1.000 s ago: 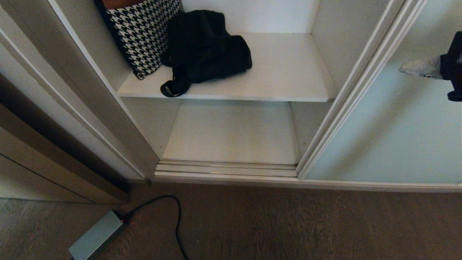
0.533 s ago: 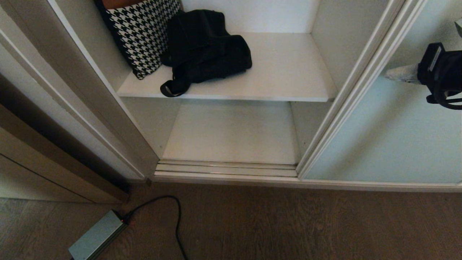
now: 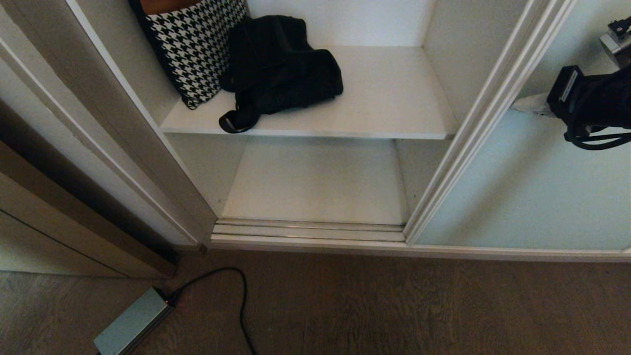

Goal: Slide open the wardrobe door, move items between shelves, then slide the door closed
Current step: Close the door

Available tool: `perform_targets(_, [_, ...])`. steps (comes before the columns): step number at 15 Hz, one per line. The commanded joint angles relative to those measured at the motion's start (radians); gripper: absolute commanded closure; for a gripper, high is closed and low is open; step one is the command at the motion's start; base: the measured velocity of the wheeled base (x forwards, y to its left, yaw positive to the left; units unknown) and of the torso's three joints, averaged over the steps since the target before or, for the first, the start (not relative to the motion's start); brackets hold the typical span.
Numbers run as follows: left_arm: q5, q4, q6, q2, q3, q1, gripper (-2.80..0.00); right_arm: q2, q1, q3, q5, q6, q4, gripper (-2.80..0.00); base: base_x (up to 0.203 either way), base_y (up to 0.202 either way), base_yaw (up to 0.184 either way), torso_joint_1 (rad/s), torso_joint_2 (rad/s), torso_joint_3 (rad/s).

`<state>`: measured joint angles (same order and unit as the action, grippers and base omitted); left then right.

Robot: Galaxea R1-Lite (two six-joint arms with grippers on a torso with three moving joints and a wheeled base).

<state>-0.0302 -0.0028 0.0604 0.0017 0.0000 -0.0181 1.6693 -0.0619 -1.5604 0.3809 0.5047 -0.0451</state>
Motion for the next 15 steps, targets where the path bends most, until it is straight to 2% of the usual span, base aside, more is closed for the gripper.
perform_targets(1, [0.000, 0.000, -0.001, 0.001, 0.000, 0.000, 0.00, 0.024, 0.005, -0.007, -0.007, 0.003, 0.011, 0.00, 0.000, 0.000, 0.000, 0.000, 0.00, 0.000])
perform_targets(10, [0.000, 0.000, 0.001, 0.001, 0.000, 0.000, 0.00, 0.010, 0.178, -0.008, -0.022, -0.005, 0.013, 0.00, 0.000, 0.000, 0.000, 0.000, 0.00, 0.000])
perform_targets(12, [0.000, 0.000, 0.001, 0.001, 0.000, 0.000, 0.00, 0.016, 0.242, -0.009, -0.060, -0.010, 0.014, 0.00, 0.000, 0.000, 0.000, 0.000, 0.00, 0.000])
perform_targets(15, [0.000, 0.000, 0.001, 0.001, 0.000, 0.000, 0.00, 0.022, 0.378, -0.013, -0.098, -0.038, 0.015, 0.00, 0.000, 0.000, 0.000, 0.000, 0.00, 0.000])
